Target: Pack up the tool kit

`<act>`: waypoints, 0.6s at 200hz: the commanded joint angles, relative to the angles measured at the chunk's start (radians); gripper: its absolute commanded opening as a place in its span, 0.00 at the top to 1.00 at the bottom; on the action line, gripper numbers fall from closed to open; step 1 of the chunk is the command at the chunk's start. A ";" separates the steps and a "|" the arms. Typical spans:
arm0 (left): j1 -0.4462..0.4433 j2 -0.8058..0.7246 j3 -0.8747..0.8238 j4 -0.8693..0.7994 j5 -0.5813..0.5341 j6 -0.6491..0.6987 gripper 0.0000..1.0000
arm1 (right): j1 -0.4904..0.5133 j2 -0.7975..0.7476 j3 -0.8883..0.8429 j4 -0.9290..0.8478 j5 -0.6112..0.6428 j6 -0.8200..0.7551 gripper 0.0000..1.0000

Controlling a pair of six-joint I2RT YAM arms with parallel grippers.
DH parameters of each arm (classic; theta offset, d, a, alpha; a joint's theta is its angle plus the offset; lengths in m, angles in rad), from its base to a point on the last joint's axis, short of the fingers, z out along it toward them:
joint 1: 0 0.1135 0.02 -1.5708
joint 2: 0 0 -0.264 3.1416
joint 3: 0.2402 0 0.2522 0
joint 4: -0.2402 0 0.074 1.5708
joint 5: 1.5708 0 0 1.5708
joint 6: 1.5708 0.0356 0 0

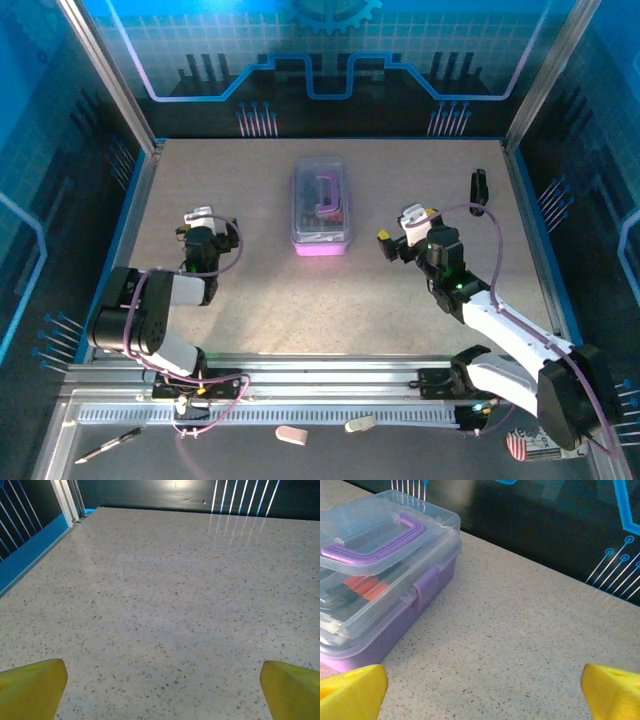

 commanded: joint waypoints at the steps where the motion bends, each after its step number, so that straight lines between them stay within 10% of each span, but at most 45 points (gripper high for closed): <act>1: 0.004 0.017 -0.003 0.059 0.098 -0.029 0.01 | -0.021 0.018 -0.018 0.084 -0.009 0.001 0.00; 73: -0.002 0.016 0.005 0.041 0.108 -0.018 0.01 | -0.032 0.075 -0.216 0.418 0.039 -0.196 0.00; 120: -0.002 0.016 0.005 0.039 0.109 -0.016 0.01 | -0.152 0.295 -0.330 0.846 -0.016 -0.042 0.00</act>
